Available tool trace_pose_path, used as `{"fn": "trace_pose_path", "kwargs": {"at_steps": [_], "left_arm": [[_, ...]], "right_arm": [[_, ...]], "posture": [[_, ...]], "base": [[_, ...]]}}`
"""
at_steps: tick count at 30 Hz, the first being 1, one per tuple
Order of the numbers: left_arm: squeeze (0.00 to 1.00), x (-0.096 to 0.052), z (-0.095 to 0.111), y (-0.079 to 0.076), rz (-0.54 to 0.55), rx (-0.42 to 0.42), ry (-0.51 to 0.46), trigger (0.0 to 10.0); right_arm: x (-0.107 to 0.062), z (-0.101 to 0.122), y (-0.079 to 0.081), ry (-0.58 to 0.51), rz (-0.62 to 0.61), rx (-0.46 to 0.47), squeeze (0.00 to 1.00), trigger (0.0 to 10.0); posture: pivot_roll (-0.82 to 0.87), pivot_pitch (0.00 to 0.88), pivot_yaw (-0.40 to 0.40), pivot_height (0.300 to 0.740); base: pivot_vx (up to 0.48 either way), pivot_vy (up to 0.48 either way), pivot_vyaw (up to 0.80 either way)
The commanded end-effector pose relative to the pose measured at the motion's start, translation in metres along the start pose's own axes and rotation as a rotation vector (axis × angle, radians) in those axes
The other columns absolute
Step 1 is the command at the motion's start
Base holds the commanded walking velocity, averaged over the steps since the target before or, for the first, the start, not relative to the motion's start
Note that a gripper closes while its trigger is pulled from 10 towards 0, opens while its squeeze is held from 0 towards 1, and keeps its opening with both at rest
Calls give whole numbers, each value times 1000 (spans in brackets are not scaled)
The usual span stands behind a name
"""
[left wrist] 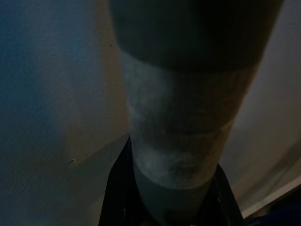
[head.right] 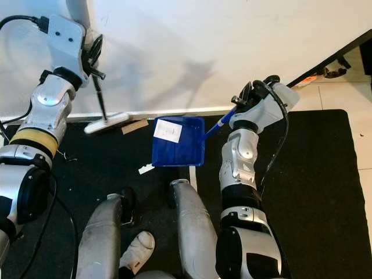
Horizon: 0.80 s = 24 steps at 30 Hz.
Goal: Sweep floor
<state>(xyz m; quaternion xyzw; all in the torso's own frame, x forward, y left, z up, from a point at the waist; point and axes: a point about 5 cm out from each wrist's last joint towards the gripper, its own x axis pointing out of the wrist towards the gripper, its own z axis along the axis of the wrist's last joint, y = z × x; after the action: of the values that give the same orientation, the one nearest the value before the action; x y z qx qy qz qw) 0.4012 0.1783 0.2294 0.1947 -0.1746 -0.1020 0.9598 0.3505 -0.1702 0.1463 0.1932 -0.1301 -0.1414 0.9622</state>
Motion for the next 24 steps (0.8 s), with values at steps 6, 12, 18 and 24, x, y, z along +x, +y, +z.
{"fn": "trace_pose_path", "kwargs": {"at_steps": [6, 12, 18, 24], "left_arm": [[0, -9, -14, -30, -76, 61, 0, 10000], [0, 0, -2, -93, -186, -94, -35, 10000], [0, 6, 16, -125, -234, -225, -83, 10000], [0, 22, 64, -160, -246, -628, -217, 10000]], "right_arm": [[-24, -28, 9, 126, 26, 53, 0, 10000], [-38, -23, 4, 92, 51, 13, 0, 10000], [-41, -21, -4, 84, 28, 1, 0, 10000], [-40, -19, -18, 88, -25, -4, 0, 10000]], "posture": [[-146, 536, -17, 740], [-202, 546, -27, 740], [-208, 545, -25, 740], [-177, 530, -15, 740]], "base": [[0, 0, 0], [0, 0, 0], [0, 0, 0], [0, 0, 0]]}}
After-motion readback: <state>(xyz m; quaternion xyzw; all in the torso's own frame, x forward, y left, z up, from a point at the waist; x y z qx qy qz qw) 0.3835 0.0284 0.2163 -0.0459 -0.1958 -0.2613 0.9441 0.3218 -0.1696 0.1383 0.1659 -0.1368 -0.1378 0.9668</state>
